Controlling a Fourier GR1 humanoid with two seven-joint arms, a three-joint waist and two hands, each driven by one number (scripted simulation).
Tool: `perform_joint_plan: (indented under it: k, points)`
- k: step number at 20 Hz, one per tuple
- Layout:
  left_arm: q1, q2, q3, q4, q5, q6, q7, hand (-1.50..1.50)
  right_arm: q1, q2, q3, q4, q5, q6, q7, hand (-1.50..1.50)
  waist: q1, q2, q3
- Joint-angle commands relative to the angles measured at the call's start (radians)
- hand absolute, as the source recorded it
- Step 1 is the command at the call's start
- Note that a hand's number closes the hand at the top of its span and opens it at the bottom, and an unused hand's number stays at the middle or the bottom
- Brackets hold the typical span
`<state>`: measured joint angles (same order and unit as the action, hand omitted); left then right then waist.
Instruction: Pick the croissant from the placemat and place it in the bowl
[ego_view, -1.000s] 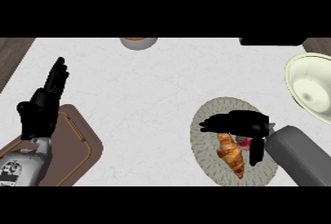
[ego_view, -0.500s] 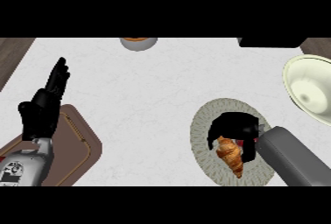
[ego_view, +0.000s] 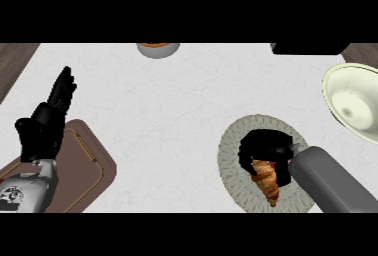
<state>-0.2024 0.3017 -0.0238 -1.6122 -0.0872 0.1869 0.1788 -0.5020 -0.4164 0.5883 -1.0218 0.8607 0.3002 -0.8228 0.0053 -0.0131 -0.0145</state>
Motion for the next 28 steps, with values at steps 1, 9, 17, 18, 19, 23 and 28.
perform_joint_plan:
  k: [1, 9, 17, 18, 19, 23, 28]
  points:
    - [-0.044, 0.001, 0.014, -0.004, -0.006, 0.002, 0.043, 0.0, 0.138, 0.062, 0.009, -0.037, 0.008, -0.055, 0.059, 1.5, -0.015, 0.011, 0.015]
    - [0.06, 0.025, 0.053, -0.051, 0.0, 0.02, 0.044, 0.0, 0.543, -0.057, -0.041, -0.417, 0.004, -0.141, 0.338, 1.5, -0.109, -0.018, 0.012]
    - [0.083, 0.013, 0.059, -0.043, 0.0, 0.025, 0.017, 0.0, 0.857, -0.097, -0.228, -0.881, -0.286, -0.154, 0.362, 1.5, -0.106, -0.005, 0.011]
    - [0.08, 0.026, 0.074, -0.047, 0.0, 0.027, 0.029, 0.0, 0.905, -0.104, -0.25, -0.95, -0.315, -0.164, 0.367, 1.5, -0.108, -0.007, 0.011]
    - [0.08, 0.03, 0.075, -0.018, 0.004, 0.012, -0.009, 0.0, 0.947, -0.107, -0.291, -0.98, -0.358, -0.179, 0.362, 1.5, -0.111, -0.002, 0.011]
    - [0.065, 0.001, 0.048, -0.035, -0.005, 0.02, -0.012, 0.0, 1.04, -0.17, -0.514, -1.17, -0.484, -0.172, 0.459, 1.5, -0.075, 0.004, 0.012]
    - [0.048, -0.01, 0.019, -0.031, -0.019, -0.005, -0.021, 0.0, 1.062, -0.167, -0.737, -1.211, -0.682, -0.128, 0.531, 1.5, -0.026, 0.012, 0.014]
